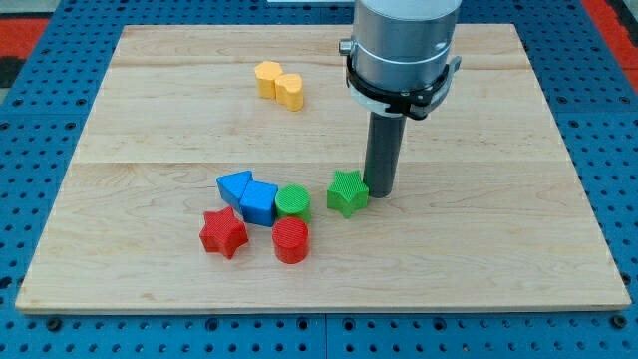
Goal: Move the green star to the blue cube
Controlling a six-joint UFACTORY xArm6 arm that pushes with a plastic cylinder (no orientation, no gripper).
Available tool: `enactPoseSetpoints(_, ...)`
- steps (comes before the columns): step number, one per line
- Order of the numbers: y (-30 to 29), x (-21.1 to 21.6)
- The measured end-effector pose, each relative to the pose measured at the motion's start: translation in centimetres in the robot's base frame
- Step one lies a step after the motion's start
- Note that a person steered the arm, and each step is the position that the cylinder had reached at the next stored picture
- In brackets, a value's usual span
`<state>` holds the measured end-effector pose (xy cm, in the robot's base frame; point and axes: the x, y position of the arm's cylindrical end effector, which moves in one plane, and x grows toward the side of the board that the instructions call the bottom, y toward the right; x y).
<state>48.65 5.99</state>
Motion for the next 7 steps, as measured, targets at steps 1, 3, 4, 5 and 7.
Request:
enactPoseSetpoints(1,1.9,2.6)
enactPoseSetpoints(3,-1.1,1.1)
enactPoseSetpoints(4,-3.9,0.8)
enactPoseSetpoints(5,-3.8,-0.4)
enactPoseSetpoints(7,-5.4,-1.6)
